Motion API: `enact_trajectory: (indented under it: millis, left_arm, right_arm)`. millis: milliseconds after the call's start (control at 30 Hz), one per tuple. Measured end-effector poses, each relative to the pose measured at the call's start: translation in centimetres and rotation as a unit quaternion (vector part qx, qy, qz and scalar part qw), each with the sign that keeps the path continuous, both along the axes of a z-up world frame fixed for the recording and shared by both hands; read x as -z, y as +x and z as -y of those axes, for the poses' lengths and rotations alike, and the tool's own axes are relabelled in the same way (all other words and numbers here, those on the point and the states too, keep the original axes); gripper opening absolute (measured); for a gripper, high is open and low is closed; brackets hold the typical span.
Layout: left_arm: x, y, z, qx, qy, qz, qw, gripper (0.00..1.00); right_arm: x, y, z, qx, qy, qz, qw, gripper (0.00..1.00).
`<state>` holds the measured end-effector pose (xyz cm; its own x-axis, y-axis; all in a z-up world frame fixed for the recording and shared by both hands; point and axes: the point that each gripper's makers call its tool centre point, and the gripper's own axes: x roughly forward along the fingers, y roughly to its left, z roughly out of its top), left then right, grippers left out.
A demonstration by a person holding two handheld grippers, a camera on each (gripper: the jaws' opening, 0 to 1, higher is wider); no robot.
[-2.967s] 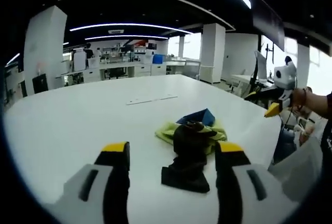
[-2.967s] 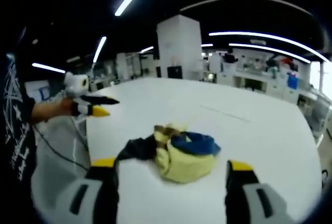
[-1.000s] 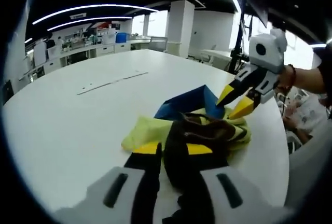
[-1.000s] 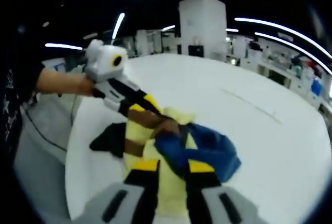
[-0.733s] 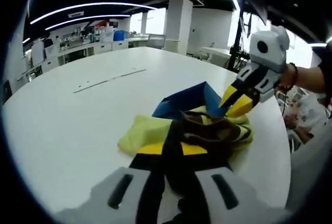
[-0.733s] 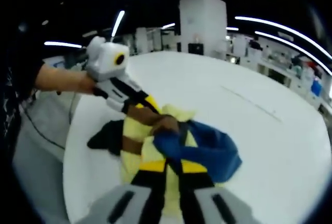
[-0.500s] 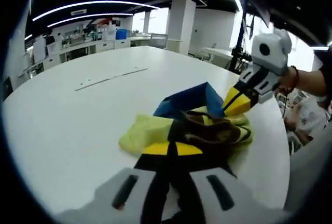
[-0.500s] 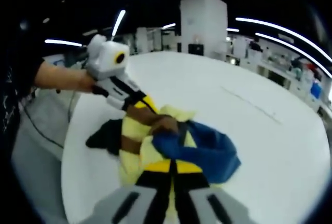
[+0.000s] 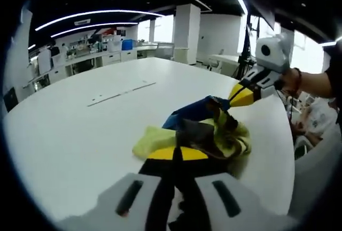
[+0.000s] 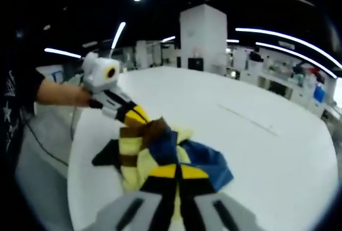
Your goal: Fold the garment on the visible template until the final outline fits inside the template.
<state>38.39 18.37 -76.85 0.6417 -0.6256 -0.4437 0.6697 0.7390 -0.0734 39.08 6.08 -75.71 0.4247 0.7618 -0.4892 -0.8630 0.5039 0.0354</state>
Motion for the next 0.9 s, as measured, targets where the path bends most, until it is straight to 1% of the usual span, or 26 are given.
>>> enact_trajectory:
  millis: [33, 100, 133, 233, 367, 500, 567, 633, 733, 800, 900]
  left_arm:
    - [-0.1, 0.0, -0.4, -0.003, 0.000, 0.001, 1.0000, 0.00]
    - [-0.5, 0.0, -0.6, -0.009, 0.002, 0.006, 0.9999, 0.00]
    - [-0.7, -0.1, -0.7, -0.011, 0.001, 0.007, 0.9999, 0.00]
    - [-1.5, -0.1, -1.3, -0.027, -0.004, 0.014, 0.9995, 0.00]
    - [-2.1, 0.3, -2.7, -0.043, -0.009, 0.024, 0.9988, 0.00]
    - [-3.5, 0.9, -4.4, -0.069, -0.017, 0.039, 0.9967, 0.00]
    - [-4.0, 1.2, -5.3, -0.078, -0.021, 0.044, 0.9958, 0.00]
    - [-4.5, 1.6, -6.0, -0.089, -0.018, 0.052, 0.9945, 0.00]
    - [-5.2, 2.4, -7.3, -0.112, -0.016, 0.061, 0.9917, 0.00]
    - [-5.7, 3.0, -8.1, -0.128, -0.026, 0.065, 0.9892, 0.00]
    - [-5.9, 3.7, -9.1, -0.148, -0.043, 0.064, 0.9860, 0.00]
  right_arm:
    - [-0.1, 0.2, 0.2, 0.005, 0.001, 0.000, 1.0000, 0.00]
    - [-0.3, 0.4, 0.6, 0.014, 0.001, 0.000, 0.9999, 0.00]
    - [-0.4, 0.7, 1.0, 0.025, 0.003, -0.002, 0.9997, 0.00]
    - [-0.9, 1.2, 1.7, 0.040, 0.017, -0.005, 0.9990, 0.00]
    - [-1.4, 1.9, 2.5, 0.052, 0.026, 0.002, 0.9983, 0.00]
    - [-2.4, 3.1, 3.4, 0.077, 0.041, 0.008, 0.9962, 0.00]
    - [-2.8, 3.7, 3.9, 0.088, 0.037, 0.018, 0.9952, 0.00]
    - [-3.3, 4.4, 4.5, 0.101, 0.033, 0.031, 0.9938, 0.00]
    - [-3.9, 5.5, 5.0, 0.118, 0.031, 0.038, 0.9918, 0.00]
    - [-4.1, 6.3, 5.3, 0.125, 0.025, 0.050, 0.9906, 0.00]
    - [-4.4, 7.2, 5.6, 0.136, 0.023, 0.053, 0.9890, 0.00]
